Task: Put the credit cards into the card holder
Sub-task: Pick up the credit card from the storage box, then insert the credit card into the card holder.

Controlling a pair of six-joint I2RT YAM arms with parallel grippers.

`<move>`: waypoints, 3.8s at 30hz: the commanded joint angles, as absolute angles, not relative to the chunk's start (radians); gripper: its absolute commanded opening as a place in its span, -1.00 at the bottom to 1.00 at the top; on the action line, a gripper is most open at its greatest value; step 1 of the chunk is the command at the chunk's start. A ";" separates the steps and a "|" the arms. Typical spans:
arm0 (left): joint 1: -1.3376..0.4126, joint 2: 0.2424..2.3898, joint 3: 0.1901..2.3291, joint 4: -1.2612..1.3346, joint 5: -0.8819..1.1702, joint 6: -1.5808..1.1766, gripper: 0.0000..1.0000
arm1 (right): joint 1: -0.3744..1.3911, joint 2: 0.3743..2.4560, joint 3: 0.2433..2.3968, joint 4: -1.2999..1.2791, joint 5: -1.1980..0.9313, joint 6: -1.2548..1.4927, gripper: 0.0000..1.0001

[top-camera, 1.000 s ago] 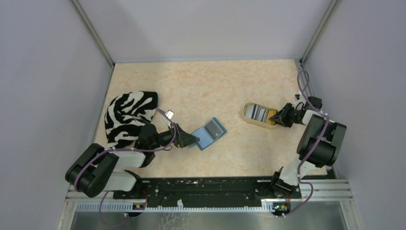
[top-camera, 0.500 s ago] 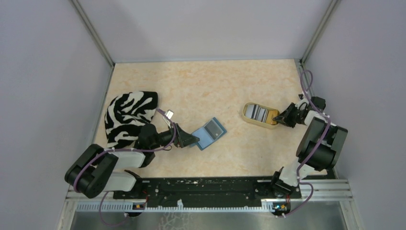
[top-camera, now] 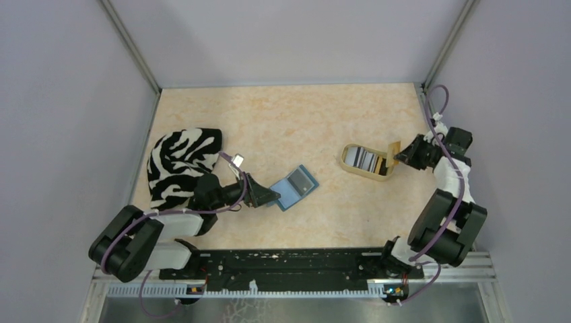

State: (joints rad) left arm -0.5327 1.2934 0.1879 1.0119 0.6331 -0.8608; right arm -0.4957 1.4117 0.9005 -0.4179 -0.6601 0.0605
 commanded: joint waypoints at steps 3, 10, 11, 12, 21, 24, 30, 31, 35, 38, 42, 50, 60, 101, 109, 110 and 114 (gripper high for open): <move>-0.532 1.286 0.215 1.125 0.673 -0.888 0.82 | -0.474 1.210 0.823 -0.225 -1.123 -0.009 -1.00; -0.560 1.457 0.158 1.689 0.727 -1.024 0.76 | -0.166 1.060 0.598 0.328 -1.368 0.163 -1.00; -0.579 1.481 0.150 1.751 0.707 -1.017 0.74 | -0.116 1.058 0.584 0.354 -1.380 0.157 -1.00; -0.602 1.497 0.148 1.786 0.686 -0.997 0.73 | -0.075 1.062 0.576 0.362 -1.398 0.142 -1.00; -0.762 1.576 0.227 1.790 0.525 -0.813 0.57 | 0.153 1.169 0.649 0.104 -1.460 -0.098 -1.00; -0.775 1.617 0.278 1.790 0.525 -0.821 0.48 | 0.187 1.173 0.651 0.087 -1.453 -0.115 -1.00; -0.808 1.662 0.367 1.790 0.518 -0.814 0.25 | 0.228 1.185 0.647 0.099 -1.434 -0.097 -1.00; -0.808 1.664 0.374 1.790 0.512 -0.815 0.18 | 0.233 1.187 0.649 0.100 -1.430 -0.096 -1.00; -0.808 1.672 0.403 1.791 0.518 -0.824 -0.21 | 0.245 1.193 0.647 0.104 -1.420 -0.087 -1.00; -0.809 1.686 0.420 1.790 0.533 -0.839 -0.54 | 0.253 1.198 0.644 0.111 -1.408 -0.078 -1.00; -0.808 1.695 0.433 1.790 0.565 -0.844 -1.00 | 0.258 1.207 0.648 0.102 -1.393 -0.073 -0.98; -0.792 1.530 0.501 0.977 0.718 -0.556 -1.00 | 0.258 1.214 0.822 -0.406 -1.241 -0.460 0.31; -0.788 1.379 0.342 1.245 0.517 -0.658 -1.00 | 0.287 1.246 0.741 -0.253 -1.298 -0.362 0.29; -0.710 1.357 0.377 1.221 0.698 -0.649 -1.00 | 0.404 1.353 0.836 -0.446 -1.286 -0.491 -1.00; -0.654 1.252 0.211 1.159 0.451 -0.777 -1.00 | 0.348 1.285 0.806 -0.225 -0.864 -0.279 0.10; -0.653 1.251 0.189 1.161 0.417 -0.807 -1.00 | 0.347 1.279 0.788 -0.180 -0.748 -0.236 0.22; -0.654 1.283 0.171 1.112 0.337 -0.874 -1.00 | 0.364 1.382 0.835 -0.190 -0.647 -0.166 0.41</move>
